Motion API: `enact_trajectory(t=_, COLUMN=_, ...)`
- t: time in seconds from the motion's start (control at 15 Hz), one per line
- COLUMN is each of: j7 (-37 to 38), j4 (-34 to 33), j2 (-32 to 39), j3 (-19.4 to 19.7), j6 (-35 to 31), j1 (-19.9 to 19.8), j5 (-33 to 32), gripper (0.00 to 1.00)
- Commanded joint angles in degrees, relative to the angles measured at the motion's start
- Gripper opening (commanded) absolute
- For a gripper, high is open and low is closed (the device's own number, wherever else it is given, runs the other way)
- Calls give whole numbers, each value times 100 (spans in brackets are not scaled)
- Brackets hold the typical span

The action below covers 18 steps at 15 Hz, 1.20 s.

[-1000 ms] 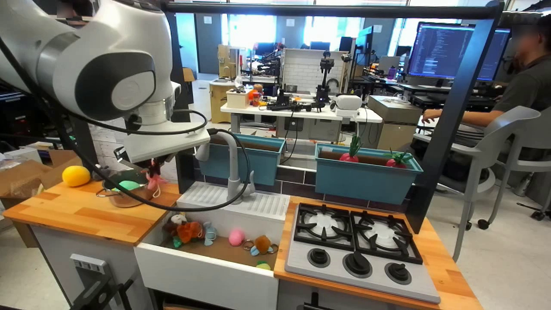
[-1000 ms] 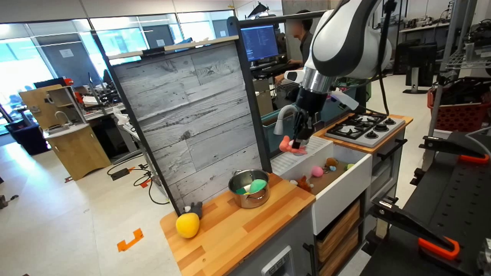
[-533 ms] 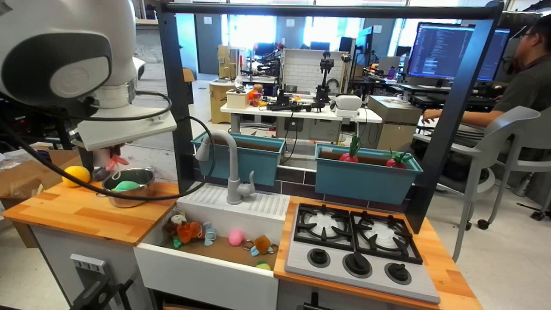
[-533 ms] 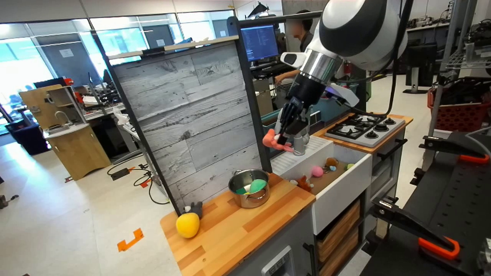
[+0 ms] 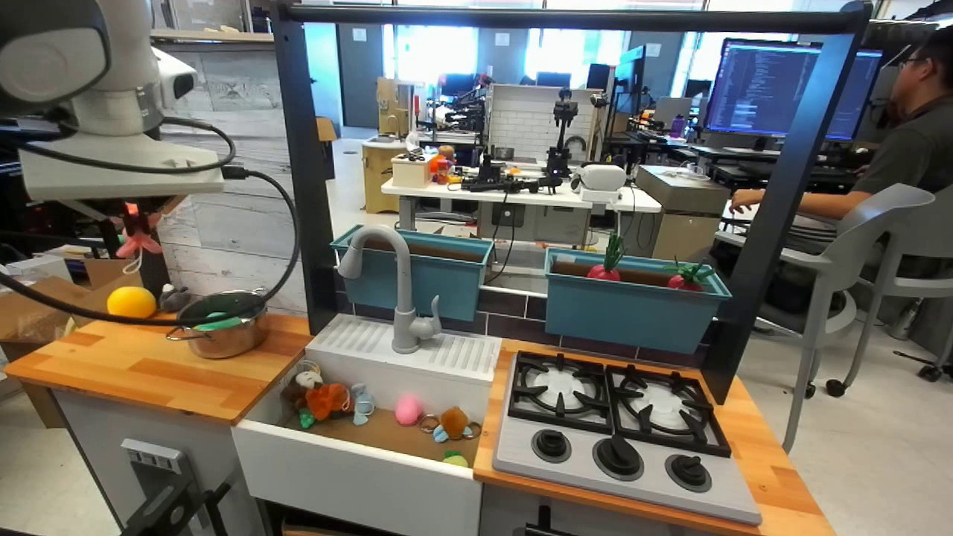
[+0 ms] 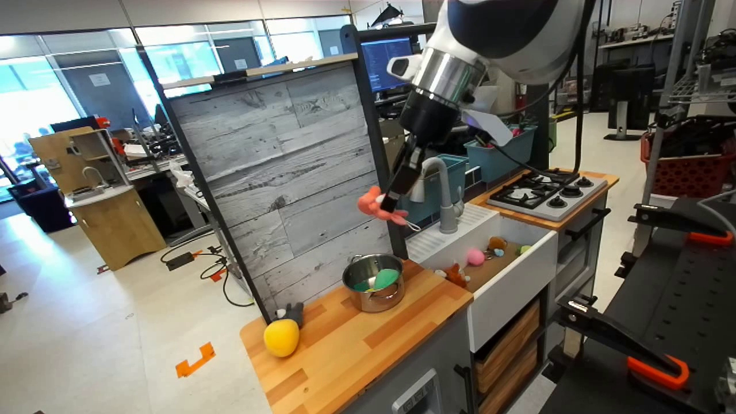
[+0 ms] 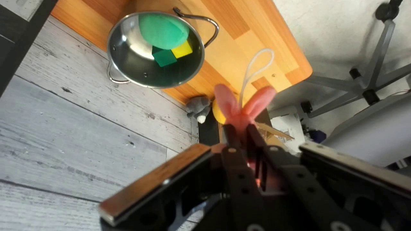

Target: Put the pink doll in the pot

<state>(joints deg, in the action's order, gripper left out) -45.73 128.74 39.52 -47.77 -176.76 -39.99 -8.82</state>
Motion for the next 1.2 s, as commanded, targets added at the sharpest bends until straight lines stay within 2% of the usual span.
enact_trajectory(t=0.0, j7=1097, j4=113, j2=-934, j3=277, j6=208, j1=561, j5=310, gripper=3)
enact_trajectory(t=0.4, j7=2663, j4=-32, j2=-2124, j3=1115, j6=1268, j1=1699, j5=913, gripper=3)
enact_trajectory(t=0.6, j7=3107, j4=-137, j2=-2538, j3=1757, j6=1861, j1=2435, j5=1266, gripper=3)
enact_trajectory(t=0.87, j7=3956, j4=-283, j2=-2826, j3=2793, j6=2477, j1=3580, j5=1146, gripper=3)
enact_trajectory(t=1.13, j7=4822, j4=-589, j2=-2738, j3=3351, j6=2914, j1=4339, j5=1038, gripper=3)
